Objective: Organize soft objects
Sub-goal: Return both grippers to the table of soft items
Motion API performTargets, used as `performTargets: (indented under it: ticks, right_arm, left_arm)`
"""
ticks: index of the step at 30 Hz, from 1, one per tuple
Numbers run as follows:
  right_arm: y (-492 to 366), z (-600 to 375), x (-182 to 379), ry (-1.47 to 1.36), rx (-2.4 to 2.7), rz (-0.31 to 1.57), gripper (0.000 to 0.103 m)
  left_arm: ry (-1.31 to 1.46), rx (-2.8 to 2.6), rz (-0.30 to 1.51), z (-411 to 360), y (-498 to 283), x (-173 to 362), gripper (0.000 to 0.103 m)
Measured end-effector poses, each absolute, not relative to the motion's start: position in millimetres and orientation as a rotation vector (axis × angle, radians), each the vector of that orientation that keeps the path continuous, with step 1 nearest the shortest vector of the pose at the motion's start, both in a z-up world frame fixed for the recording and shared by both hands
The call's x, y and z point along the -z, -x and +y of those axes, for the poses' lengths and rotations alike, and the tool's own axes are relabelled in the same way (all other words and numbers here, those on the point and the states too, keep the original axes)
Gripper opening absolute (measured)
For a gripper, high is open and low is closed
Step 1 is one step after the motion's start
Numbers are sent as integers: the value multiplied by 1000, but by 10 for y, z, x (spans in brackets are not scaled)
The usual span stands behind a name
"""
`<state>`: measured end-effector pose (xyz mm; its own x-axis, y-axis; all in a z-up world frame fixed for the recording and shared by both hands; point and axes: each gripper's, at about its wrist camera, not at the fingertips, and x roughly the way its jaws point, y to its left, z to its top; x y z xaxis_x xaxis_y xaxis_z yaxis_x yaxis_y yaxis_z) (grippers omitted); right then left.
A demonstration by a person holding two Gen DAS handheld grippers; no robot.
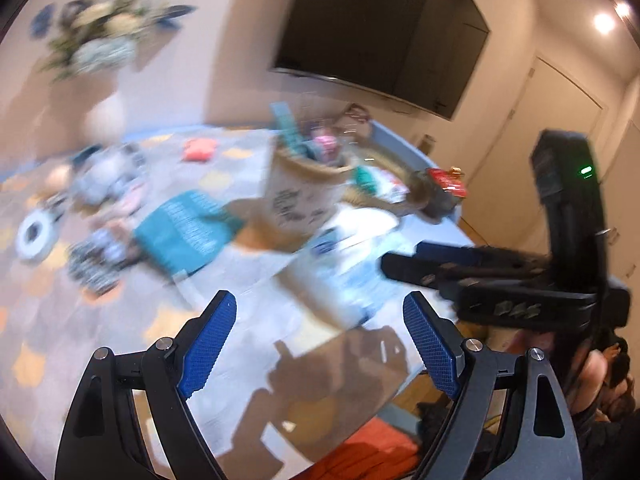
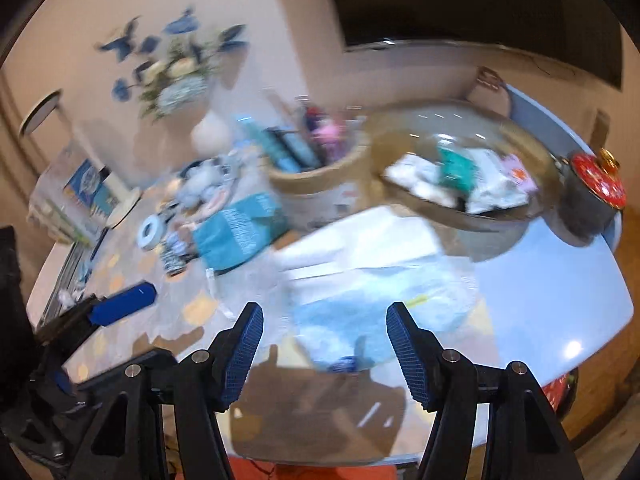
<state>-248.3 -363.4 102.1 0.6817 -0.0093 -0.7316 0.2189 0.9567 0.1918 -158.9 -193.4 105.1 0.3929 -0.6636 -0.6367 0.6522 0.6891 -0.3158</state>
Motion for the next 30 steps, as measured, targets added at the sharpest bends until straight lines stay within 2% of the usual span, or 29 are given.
performTargets:
  ticks: [5, 8, 13, 19, 23, 26, 28, 30]
  right_arm:
    - [2335, -3092, -981, -169, 35, 829, 64]
    - [2187, -2769, -848, -102, -5, 851, 74]
    - [1940, -2363, -564, -61, -98, 867, 74]
    - [1549, -2190, -271, -78, -136, 892, 74]
    - [1390, -2122, -99, -85, -159, 843, 74]
    - [1346, -2052, 10, -44, -124, 809, 82]
    - [1280, -2028, 95, -21, -76, 840, 83]
    - [1249, -2036, 122, -20, -70, 856, 88]
  left_arm:
    - [92, 639, 799, -1240, 1335, -864, 85]
    - [102, 474, 803, -883, 1119, -692, 85]
    - [94, 344, 828, -451, 825, -414, 85]
    - [99, 238, 797, -149, 589, -249, 85]
    - [206, 240, 879, 4, 396, -43, 85]
    - [211, 213, 873, 16, 411, -37, 85]
    - [189, 201, 878, -21, 415, -28, 85]
    - [159, 202, 886, -67, 405, -19, 90]
